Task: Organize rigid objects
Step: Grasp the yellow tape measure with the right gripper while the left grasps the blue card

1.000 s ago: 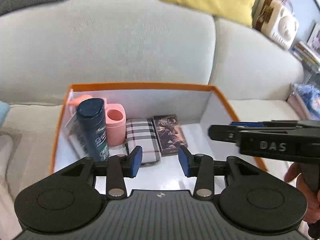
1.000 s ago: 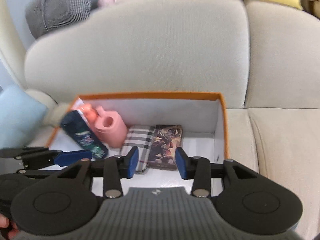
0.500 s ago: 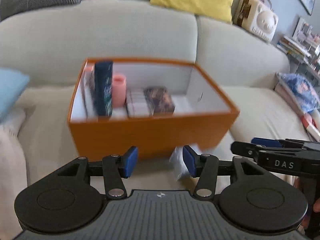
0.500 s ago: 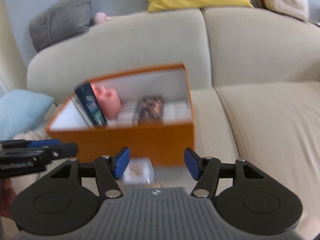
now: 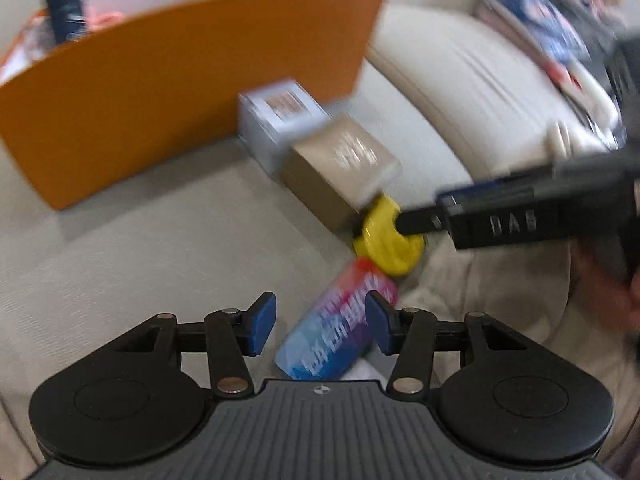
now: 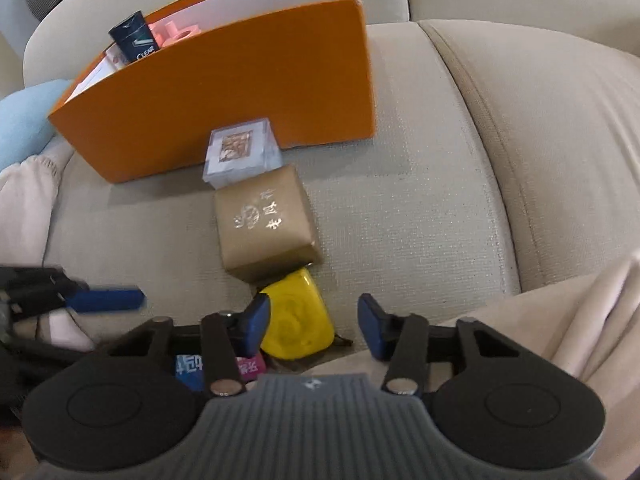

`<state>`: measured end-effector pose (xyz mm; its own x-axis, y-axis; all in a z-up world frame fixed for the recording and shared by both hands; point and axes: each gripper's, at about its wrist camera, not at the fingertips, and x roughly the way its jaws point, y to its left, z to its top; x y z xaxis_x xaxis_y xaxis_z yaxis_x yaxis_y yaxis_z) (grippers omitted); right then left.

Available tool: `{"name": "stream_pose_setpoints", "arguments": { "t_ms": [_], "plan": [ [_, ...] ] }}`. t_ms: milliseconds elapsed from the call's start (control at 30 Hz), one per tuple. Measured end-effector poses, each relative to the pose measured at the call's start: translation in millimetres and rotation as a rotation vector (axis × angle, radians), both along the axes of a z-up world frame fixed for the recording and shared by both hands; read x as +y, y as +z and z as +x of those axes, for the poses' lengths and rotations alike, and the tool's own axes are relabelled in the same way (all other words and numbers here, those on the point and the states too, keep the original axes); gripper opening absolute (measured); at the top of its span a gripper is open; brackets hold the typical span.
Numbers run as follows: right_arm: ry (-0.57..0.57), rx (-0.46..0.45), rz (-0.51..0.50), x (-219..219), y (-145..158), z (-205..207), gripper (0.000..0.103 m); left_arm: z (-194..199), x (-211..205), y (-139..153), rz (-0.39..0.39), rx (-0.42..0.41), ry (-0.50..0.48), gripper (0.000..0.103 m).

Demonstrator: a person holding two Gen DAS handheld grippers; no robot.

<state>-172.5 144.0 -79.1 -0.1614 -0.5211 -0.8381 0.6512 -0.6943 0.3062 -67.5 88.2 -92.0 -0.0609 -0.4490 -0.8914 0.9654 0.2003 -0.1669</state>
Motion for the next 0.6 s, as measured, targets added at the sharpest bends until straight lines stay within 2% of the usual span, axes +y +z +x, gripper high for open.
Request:
{"name": "stream_pose_setpoints", "arguments": {
  "t_ms": [67, 133, 233, 300, 367, 533, 600],
  "plan": [
    [0.019, 0.002, 0.009, -2.1, -3.3, 2.8, 0.05, -4.0, -1.9, -5.2, 0.016, -0.041, -0.033, 0.069],
    [0.043, 0.006, 0.019, -6.0, -6.4, 5.2, 0.05, -6.7, -2.3, -8.1, 0.023, -0.037, -0.064, 0.072],
    [0.066, -0.009, 0.031, -9.5, -12.0, 5.7, 0.05, -7.3, -2.6, -17.9, 0.054, -0.006, -0.066, 0.071],
    [0.076, -0.008, 0.052, -13.1, -15.1, 5.8, 0.05, -5.7, -5.1, -25.2, 0.078, -0.01, -0.05, 0.066],
    [0.087, -0.008, 0.063, -14.5, -18.2, 4.8, 0.051, -5.0, -7.1, -27.1, 0.085, -0.002, -0.049, 0.069],
    [0.09, -0.062, 0.038, -15.4, -26.1, -3.4, 0.055, -7.1, -6.9, -30.3, 0.094, 0.001, -0.057, 0.068],
    [0.087, -0.082, 0.025, -16.4, -28.2, -5.5, 0.056, -13.9, -7.0, -29.3, 0.1, -0.025, -0.079, 0.068]
  ]
}}
